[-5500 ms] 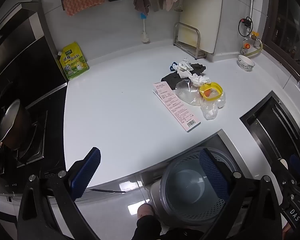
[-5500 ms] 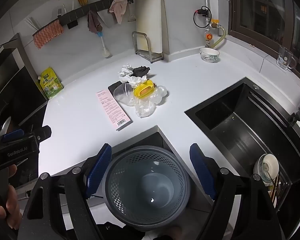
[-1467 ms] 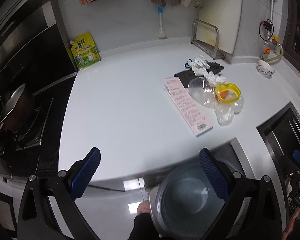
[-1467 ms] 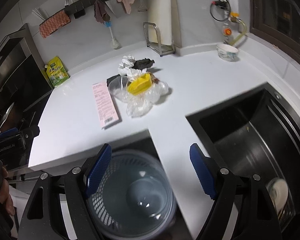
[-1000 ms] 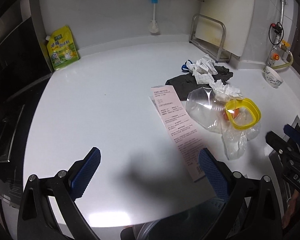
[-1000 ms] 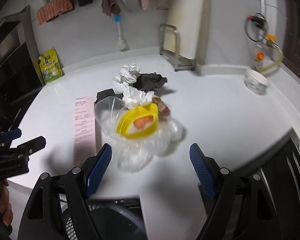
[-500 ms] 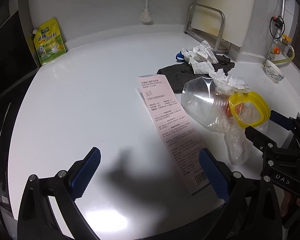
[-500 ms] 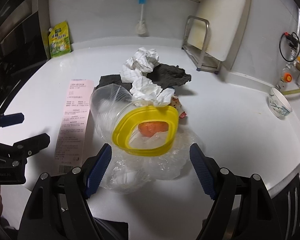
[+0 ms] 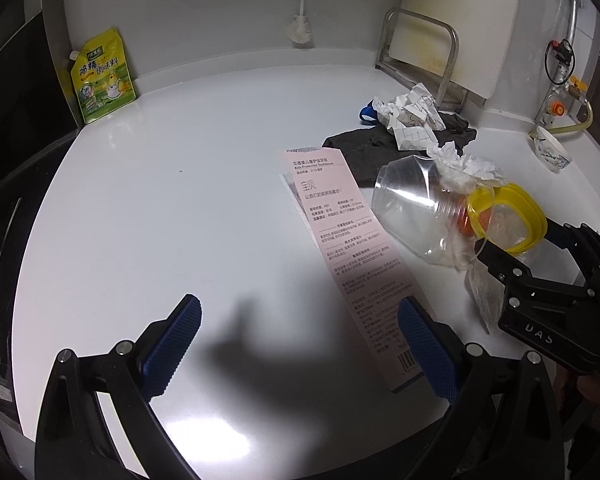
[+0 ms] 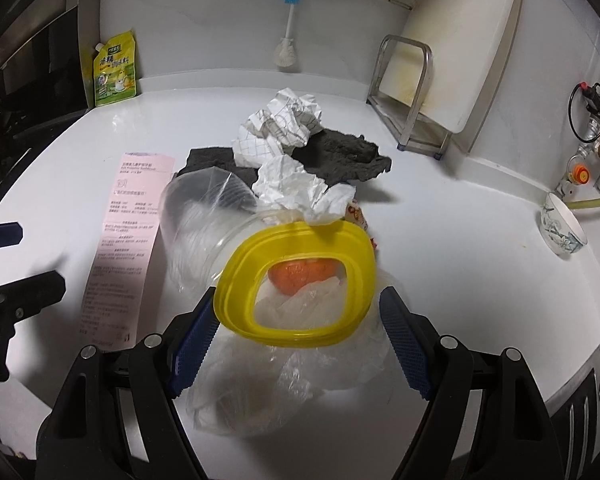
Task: Collect trash
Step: 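Reach the right tool to the yellow-rimmed lid and close on its rim, then grasp the pink receipt with the left tool while the right tool holds the yellow lid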
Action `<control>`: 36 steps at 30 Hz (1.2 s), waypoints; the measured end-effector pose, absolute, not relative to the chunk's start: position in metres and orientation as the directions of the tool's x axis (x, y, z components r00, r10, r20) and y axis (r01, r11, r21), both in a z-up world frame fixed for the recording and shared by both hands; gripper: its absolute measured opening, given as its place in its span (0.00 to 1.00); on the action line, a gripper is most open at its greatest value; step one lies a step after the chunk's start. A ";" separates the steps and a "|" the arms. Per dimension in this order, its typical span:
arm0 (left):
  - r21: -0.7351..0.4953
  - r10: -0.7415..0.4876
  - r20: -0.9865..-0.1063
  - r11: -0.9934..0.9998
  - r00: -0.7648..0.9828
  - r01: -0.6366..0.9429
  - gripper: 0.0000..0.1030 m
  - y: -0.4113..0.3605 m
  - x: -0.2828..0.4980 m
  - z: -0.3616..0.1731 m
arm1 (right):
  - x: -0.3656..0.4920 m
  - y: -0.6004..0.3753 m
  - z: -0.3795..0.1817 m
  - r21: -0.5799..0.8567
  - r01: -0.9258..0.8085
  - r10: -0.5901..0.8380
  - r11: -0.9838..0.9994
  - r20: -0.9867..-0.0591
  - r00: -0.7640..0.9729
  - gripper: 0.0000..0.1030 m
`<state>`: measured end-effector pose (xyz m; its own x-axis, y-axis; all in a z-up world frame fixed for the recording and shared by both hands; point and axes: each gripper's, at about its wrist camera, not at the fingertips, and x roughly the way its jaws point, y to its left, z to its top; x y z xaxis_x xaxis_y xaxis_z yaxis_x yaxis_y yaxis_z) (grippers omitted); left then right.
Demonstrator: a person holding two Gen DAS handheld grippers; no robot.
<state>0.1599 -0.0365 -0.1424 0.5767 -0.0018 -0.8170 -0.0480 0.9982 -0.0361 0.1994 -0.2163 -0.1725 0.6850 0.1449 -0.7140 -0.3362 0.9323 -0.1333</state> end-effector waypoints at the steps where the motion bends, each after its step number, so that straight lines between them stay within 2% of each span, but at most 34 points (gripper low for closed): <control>1: -0.038 -0.004 -0.818 0.998 0.575 -0.048 0.94 -0.036 0.161 -0.143 | 0.199 -0.216 -0.172 -0.141 -0.336 0.143 0.931 -0.708 0.691 0.74; 3: -0.044 -0.010 -0.819 0.998 0.574 -0.045 0.94 -0.038 0.161 -0.143 | 0.198 -0.216 -0.171 -0.144 -0.337 0.143 0.931 -0.704 0.696 0.72; 4: -0.046 -0.012 -0.819 0.998 0.573 -0.045 0.94 -0.038 0.161 -0.143 | 0.197 -0.217 -0.170 -0.140 -0.339 0.147 0.930 -0.703 0.696 0.66; 5: -0.048 -0.014 -0.819 0.998 0.574 -0.044 0.94 -0.039 0.162 -0.144 | 0.196 -0.218 -0.169 -0.136 -0.340 0.151 0.930 -0.705 0.693 0.65; 13: -0.101 -0.050 -0.826 0.993 0.561 -0.060 0.94 -0.043 0.168 -0.151 | 0.188 -0.235 -0.160 -0.041 -0.313 0.204 0.949 -0.677 0.707 0.64; 24: -0.134 -0.043 -0.822 0.984 0.568 -0.119 0.94 -0.059 0.184 -0.158 | 0.173 -0.259 -0.149 0.005 -0.221 0.170 0.975 -0.658 0.734 0.64; 36: -0.048 0.079 -0.842 0.974 0.534 -0.221 0.94 -0.073 0.207 -0.189 | 0.156 -0.278 -0.148 0.035 -0.167 0.149 0.985 -0.652 0.743 0.64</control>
<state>0.2071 -0.0733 -0.1895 0.5340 0.0794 -0.8418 -0.2205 0.9742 -0.0480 0.1562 -0.2778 -0.1477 0.7434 0.1493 -0.6519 -0.1675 0.9853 0.0346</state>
